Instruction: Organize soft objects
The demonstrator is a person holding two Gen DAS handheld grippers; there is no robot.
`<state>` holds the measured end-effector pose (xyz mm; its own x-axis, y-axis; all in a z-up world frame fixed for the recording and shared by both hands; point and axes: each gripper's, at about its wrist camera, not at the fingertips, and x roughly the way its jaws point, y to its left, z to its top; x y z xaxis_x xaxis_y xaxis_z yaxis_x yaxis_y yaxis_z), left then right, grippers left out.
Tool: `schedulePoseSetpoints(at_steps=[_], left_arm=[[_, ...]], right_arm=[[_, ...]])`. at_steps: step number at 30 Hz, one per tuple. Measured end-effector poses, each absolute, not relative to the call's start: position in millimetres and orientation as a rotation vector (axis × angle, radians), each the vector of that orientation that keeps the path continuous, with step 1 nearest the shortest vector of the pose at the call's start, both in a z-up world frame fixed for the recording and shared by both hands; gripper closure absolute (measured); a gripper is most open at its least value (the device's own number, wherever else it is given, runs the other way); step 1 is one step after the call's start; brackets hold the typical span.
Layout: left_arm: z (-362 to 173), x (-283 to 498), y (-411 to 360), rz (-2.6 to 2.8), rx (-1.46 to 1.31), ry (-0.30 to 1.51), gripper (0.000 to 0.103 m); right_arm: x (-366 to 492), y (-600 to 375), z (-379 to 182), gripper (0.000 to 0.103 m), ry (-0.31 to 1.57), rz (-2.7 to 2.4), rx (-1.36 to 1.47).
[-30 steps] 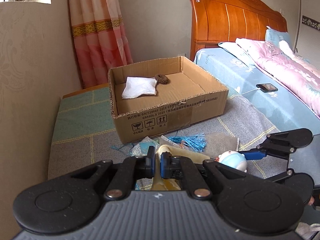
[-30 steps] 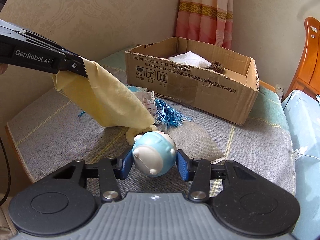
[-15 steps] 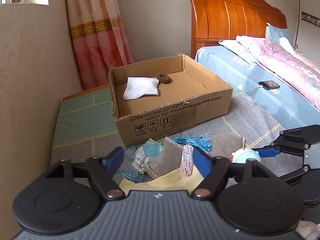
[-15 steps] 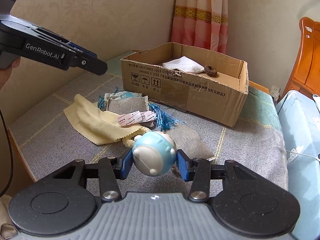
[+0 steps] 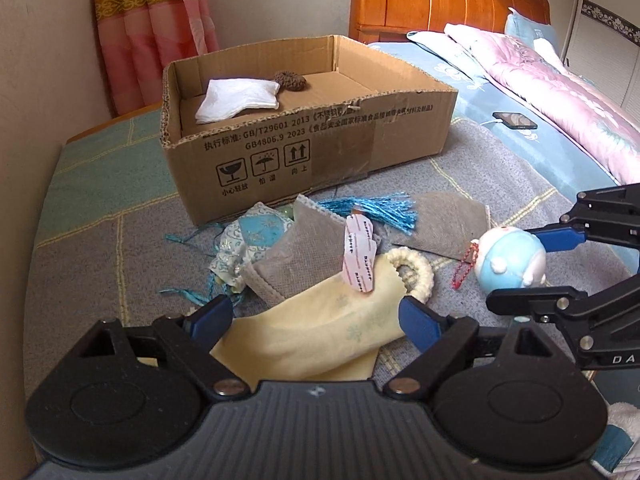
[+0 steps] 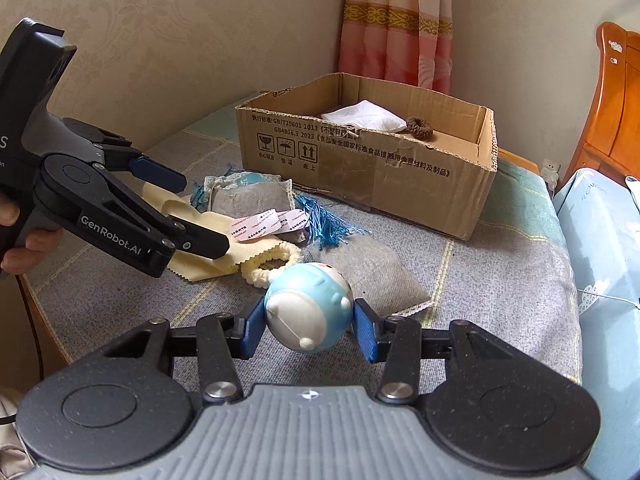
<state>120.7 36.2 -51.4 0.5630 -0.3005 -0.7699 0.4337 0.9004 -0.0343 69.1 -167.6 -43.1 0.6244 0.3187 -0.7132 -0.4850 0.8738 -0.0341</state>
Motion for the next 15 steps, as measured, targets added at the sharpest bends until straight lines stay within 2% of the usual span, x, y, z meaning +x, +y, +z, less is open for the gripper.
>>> schedulePoseSetpoints(at_steps=[3, 15], left_arm=[[-59.2, 120.6, 35.4, -0.478, 0.149, 0.934, 0.017], [-61.9, 132.2, 31.2, -0.519, 0.244, 0.921, 0.018]], right_arm=[[69.2, -167.6, -43.9, 0.051, 0.769, 0.465, -0.228], [71.8, -173.8, -46.2, 0.051, 0.779, 0.455, -0.199]])
